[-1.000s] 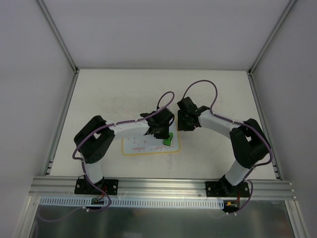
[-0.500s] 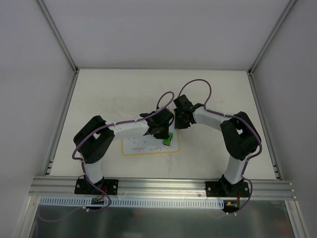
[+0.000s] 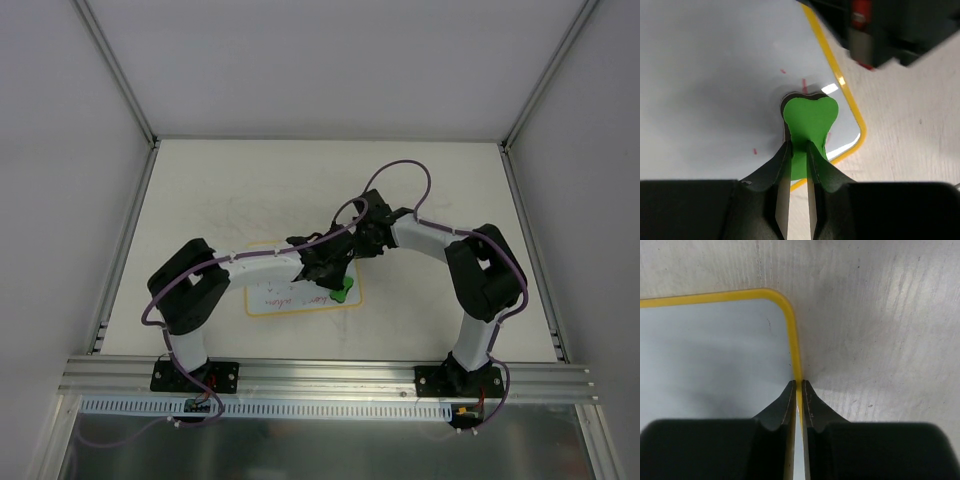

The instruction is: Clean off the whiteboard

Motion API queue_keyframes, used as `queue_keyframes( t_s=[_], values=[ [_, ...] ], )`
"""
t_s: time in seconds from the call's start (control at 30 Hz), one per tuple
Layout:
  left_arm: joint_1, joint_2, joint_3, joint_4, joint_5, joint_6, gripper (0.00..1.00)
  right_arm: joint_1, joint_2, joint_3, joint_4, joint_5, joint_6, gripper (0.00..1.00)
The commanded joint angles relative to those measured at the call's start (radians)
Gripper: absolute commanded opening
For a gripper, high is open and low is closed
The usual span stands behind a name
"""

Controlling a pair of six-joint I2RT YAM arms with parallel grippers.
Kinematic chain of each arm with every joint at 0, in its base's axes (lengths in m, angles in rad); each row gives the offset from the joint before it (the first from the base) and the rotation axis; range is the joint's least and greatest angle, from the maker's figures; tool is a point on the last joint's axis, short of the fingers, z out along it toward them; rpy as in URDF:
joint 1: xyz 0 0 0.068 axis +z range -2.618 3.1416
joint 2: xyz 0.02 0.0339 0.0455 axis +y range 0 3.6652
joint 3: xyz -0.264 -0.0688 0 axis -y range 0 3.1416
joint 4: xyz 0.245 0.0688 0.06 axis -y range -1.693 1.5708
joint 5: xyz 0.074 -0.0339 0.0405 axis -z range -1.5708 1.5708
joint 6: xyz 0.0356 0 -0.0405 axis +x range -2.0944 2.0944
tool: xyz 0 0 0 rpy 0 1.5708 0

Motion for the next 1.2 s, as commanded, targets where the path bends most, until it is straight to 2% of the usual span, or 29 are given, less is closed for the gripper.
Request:
queue_keyframes(
  t_s=[0.0,0.2,0.3,0.53,0.73,0.87,1.17],
  values=[
    [-0.058,0.046,0.028,-0.087,0.05,0.149,0.0,-0.011,0.057,-0.047,-0.044,0.059,0.0,0.08],
    [-0.102,0.045,0.036,-0.088,0.057,0.205,0.0,-0.013,0.06,-0.05,-0.045,0.056,0.003,0.07],
    [-0.098,0.01,0.002,-0.088,-0.019,0.167,0.0,-0.013,0.062,-0.052,-0.045,0.051,0.004,0.07],
    [0.037,-0.119,-0.126,-0.09,-0.11,-0.057,0.0,-0.02,0.068,-0.055,-0.045,0.054,0.009,0.07],
    [0.109,-0.167,-0.183,-0.088,-0.111,-0.102,0.0,-0.024,0.072,-0.056,-0.045,0.048,0.012,0.07],
    [0.113,-0.139,-0.168,-0.088,-0.076,-0.09,0.0,-0.024,0.074,-0.056,-0.047,0.047,0.013,0.07],
    [0.087,-0.018,-0.018,-0.088,-0.007,-0.067,0.0,-0.024,0.077,-0.059,-0.045,0.044,0.018,0.07]
  ],
)
